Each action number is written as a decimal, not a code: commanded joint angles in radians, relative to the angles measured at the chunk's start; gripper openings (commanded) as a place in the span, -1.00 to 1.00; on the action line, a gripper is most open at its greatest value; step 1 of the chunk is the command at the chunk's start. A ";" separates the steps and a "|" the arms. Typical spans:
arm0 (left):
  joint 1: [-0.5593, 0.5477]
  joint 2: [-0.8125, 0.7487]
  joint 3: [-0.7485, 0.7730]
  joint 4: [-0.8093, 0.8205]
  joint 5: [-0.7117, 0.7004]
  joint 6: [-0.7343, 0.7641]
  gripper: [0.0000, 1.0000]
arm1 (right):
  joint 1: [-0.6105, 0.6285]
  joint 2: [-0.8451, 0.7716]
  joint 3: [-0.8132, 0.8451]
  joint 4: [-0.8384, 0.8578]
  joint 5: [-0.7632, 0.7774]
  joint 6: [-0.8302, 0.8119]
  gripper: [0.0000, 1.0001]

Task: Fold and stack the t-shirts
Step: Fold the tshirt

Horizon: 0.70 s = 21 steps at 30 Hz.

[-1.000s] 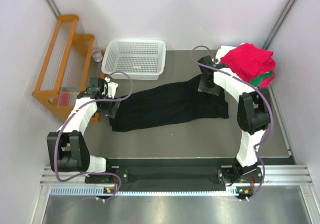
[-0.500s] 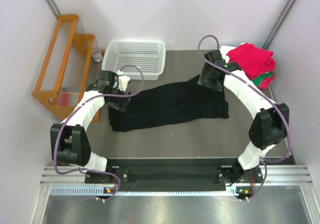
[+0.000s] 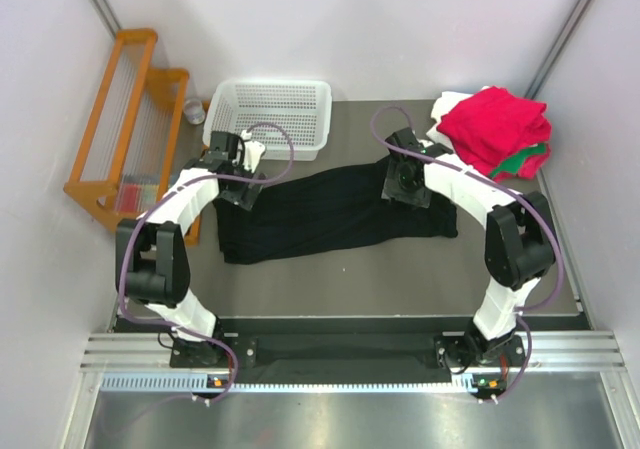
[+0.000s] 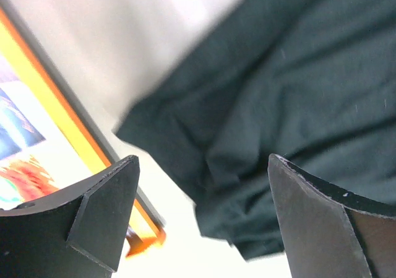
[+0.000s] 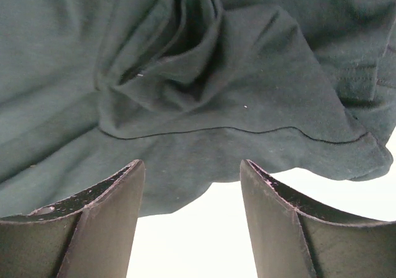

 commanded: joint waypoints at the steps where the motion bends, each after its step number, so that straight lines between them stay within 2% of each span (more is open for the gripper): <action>1: 0.000 0.013 0.028 0.136 -0.034 0.035 0.79 | -0.001 -0.038 -0.028 0.034 0.042 0.026 0.26; 7: 0.000 0.073 0.015 0.162 -0.054 0.060 0.78 | 0.000 -0.049 -0.039 0.029 0.045 0.034 0.26; 14: 0.000 0.079 -0.067 0.202 -0.036 0.061 0.78 | -0.009 -0.030 -0.047 0.024 0.065 0.032 0.26; 21: 0.003 0.101 -0.136 0.283 -0.076 0.072 0.77 | -0.040 0.000 -0.071 0.029 0.077 0.031 0.27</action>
